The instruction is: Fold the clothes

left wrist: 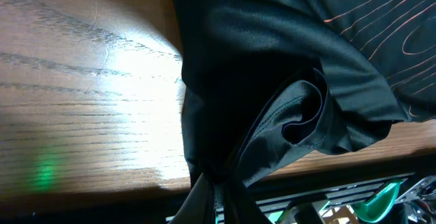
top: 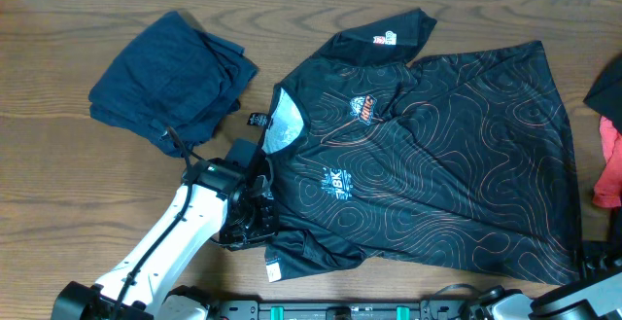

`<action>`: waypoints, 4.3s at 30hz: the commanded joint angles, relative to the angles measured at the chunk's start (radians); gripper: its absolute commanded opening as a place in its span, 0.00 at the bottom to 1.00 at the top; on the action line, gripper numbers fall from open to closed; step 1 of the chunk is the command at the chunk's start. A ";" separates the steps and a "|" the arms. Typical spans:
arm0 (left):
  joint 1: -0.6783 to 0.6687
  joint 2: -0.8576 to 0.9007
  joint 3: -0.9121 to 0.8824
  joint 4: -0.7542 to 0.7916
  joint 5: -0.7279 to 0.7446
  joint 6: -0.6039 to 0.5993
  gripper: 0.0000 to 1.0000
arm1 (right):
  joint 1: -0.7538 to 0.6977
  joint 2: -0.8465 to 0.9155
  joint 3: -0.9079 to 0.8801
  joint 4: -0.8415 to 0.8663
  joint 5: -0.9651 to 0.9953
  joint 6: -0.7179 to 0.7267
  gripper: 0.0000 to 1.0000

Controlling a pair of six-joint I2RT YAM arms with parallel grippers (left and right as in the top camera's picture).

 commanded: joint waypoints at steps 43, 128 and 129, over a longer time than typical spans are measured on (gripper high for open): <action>-0.003 -0.161 0.120 0.014 -0.012 0.085 0.06 | 0.144 -0.055 0.256 -0.011 -0.543 -0.086 0.01; -0.041 0.240 0.190 0.539 -0.180 0.362 0.66 | 0.397 0.151 0.256 0.216 -0.645 -0.180 0.72; -0.043 0.263 0.190 0.550 -0.197 0.362 0.64 | 0.397 0.151 0.255 0.194 -0.645 -0.196 0.71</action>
